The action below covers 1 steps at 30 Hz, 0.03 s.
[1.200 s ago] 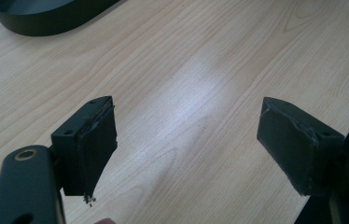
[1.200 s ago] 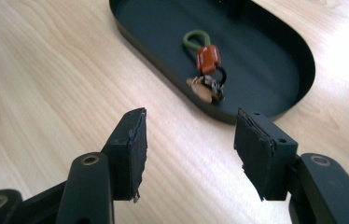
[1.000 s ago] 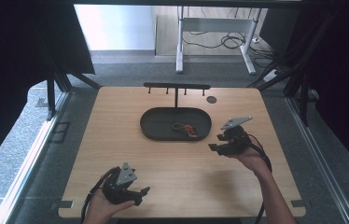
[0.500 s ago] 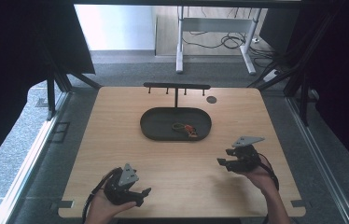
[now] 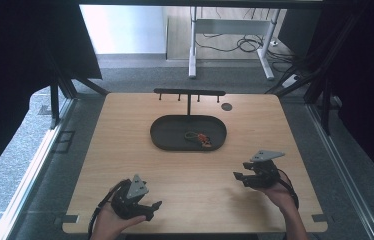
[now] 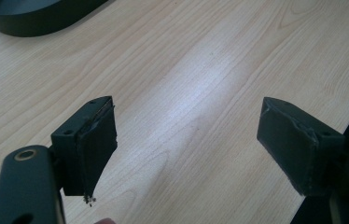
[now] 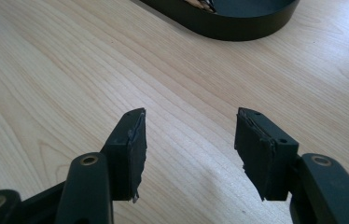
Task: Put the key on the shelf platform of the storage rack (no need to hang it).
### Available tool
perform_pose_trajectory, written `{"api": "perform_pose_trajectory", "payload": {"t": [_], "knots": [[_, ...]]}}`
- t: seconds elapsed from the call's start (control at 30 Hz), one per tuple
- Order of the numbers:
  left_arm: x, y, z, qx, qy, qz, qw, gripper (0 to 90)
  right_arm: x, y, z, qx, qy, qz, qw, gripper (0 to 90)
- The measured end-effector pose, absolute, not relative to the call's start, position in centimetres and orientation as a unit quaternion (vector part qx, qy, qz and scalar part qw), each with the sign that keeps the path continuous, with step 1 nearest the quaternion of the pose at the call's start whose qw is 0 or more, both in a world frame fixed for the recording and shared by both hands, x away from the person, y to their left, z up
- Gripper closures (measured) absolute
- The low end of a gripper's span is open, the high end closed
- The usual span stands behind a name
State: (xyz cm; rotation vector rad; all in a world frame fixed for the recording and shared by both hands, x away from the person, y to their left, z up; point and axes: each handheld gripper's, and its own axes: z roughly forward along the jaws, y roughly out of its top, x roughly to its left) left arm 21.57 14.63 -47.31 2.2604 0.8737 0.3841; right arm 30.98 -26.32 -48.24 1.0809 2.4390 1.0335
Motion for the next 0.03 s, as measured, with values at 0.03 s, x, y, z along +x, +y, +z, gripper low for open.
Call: {"api": "perform_pose_trajectory", "payload": {"t": [0.03], "knots": [[21.62,14.74,-47.34,0.866,0.337,0.147,0.338,20.3,31.01,-26.39,-48.34,0.375,0.844,0.356,0.142,43.4]]}}
